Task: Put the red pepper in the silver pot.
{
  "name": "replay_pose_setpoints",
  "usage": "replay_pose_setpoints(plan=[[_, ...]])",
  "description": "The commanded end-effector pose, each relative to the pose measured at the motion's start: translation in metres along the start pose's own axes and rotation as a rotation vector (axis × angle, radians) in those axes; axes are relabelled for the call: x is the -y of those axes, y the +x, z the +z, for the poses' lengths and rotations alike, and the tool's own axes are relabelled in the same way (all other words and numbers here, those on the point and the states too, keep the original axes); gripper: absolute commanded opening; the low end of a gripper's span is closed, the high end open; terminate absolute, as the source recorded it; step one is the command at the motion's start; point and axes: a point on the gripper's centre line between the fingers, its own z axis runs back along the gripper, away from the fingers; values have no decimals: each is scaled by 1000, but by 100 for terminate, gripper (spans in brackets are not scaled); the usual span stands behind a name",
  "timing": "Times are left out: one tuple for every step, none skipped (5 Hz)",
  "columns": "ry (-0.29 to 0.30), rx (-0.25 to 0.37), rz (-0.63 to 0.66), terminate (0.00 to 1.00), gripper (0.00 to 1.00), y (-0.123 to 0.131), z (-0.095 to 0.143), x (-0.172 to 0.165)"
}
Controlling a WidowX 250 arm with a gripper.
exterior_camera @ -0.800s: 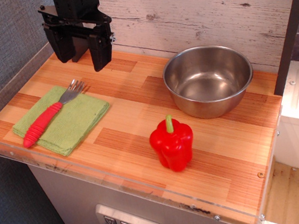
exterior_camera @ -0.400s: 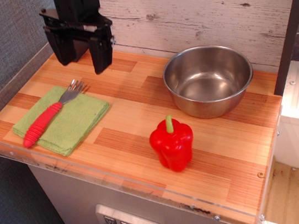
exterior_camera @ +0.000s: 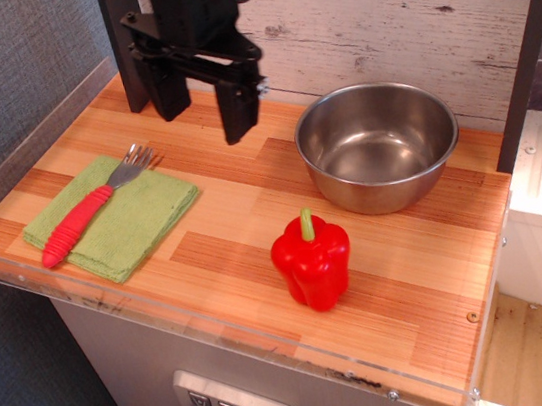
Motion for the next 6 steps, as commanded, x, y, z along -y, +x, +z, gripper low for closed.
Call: replay_pose_setpoints(plan=[[-55, 186, 9, 0, 100, 1, 27, 46], [-96, 188, -28, 0, 100, -6, 18, 72], [-102, 175, -44, 0, 100, -18, 9, 83], [-89, 146, -70, 0, 100, -27, -1, 82], [-57, 96, -70, 0, 100, -33, -14, 75], [-64, 81, -55, 0, 100, -33, -24, 73]])
